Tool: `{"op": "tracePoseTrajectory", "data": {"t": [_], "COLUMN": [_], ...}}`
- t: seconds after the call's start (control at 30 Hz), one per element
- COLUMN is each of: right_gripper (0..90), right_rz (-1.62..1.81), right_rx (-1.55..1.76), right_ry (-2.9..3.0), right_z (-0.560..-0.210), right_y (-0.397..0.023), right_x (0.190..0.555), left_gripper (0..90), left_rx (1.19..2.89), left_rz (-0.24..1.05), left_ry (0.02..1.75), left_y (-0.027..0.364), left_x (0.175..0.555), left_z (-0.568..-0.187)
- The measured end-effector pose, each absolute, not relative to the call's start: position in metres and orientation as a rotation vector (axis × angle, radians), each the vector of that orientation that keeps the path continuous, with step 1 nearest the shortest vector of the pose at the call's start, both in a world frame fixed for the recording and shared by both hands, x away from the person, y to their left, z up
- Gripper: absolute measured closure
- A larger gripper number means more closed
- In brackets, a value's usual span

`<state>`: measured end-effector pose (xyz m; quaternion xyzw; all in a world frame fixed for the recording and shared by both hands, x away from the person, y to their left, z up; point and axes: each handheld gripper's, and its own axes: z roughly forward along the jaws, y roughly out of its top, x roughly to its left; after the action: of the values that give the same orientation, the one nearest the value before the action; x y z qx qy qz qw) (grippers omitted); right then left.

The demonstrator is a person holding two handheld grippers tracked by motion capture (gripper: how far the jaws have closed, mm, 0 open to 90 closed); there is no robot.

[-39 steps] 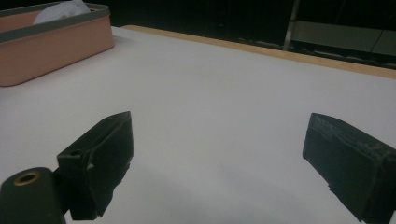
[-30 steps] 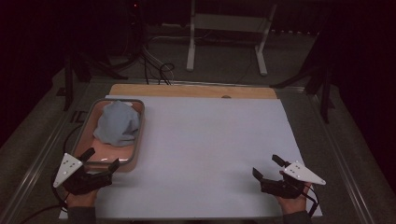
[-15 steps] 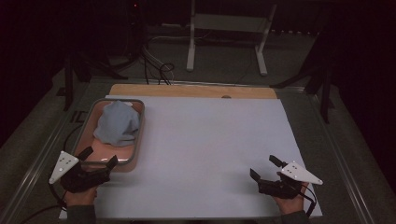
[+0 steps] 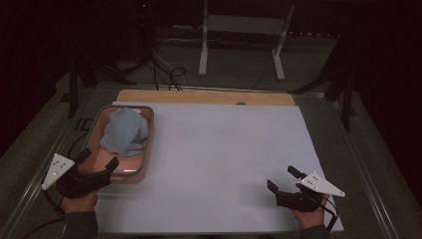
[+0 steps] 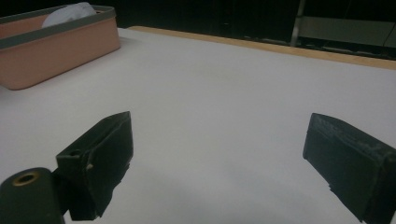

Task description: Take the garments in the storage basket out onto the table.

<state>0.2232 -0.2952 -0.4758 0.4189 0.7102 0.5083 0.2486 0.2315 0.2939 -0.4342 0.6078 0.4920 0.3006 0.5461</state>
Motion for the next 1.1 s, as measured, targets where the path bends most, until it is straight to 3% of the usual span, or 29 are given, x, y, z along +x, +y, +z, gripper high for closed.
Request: {"op": "tracePoseTrajectory", "data": {"t": [1.1], "right_gripper": [8.4], "right_rz": [1.387], "right_rx": [1.158], "right_ry": [1.928], "right_z": [-0.477], "right_y": [-0.298], "right_x": [0.224], "left_gripper": [0.2], "left_rx": [1.446], "left_rz": [0.737], "left_ry": [1.153], "left_y": [0.295], "left_x": [0.278], "left_z": [-0.405]}}
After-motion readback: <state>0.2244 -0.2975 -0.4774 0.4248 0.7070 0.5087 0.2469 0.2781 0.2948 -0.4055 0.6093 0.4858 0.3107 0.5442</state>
